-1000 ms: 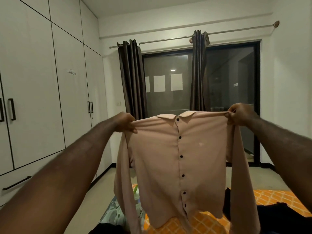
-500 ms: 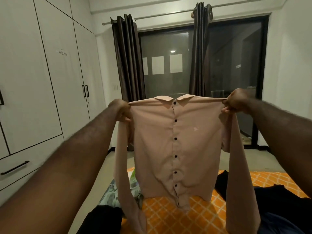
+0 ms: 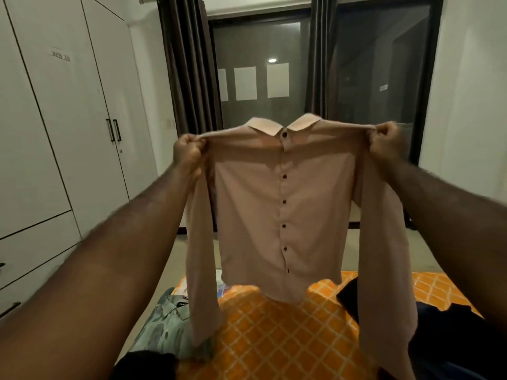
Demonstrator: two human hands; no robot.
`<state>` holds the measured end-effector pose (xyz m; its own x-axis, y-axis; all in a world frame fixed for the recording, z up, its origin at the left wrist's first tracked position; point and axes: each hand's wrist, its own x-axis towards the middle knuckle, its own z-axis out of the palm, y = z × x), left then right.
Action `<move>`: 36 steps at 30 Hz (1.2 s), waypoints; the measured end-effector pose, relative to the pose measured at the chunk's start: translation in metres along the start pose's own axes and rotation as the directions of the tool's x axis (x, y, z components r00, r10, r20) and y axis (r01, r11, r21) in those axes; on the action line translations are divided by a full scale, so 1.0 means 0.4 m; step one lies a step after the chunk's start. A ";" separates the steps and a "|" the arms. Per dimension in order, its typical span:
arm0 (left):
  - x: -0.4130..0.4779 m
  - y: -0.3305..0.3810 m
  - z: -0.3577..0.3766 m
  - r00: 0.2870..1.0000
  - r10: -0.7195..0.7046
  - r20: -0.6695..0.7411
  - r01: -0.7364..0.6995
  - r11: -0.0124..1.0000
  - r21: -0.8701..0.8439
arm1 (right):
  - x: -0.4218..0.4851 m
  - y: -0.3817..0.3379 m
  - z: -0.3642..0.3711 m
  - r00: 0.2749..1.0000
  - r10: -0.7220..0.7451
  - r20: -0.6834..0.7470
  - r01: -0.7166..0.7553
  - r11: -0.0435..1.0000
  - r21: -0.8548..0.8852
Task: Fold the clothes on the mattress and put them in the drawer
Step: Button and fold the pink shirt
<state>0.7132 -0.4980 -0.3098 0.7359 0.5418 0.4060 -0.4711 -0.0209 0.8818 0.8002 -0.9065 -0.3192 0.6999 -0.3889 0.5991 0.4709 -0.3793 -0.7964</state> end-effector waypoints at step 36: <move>-0.858 -0.949 -0.429 0.752 -0.483 0.448 -0.549 -0.085 0.831 | -0.969 0.718 -0.045 0.253 0.701 0.667 0.515 0.485 -0.706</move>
<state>0.5562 -0.5318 -0.8249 0.9991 0.0415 -0.0128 0.0400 -0.9944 -0.0982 0.6545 -0.8801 -0.7787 0.8653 0.1952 -0.4617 0.2101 -0.9775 -0.0196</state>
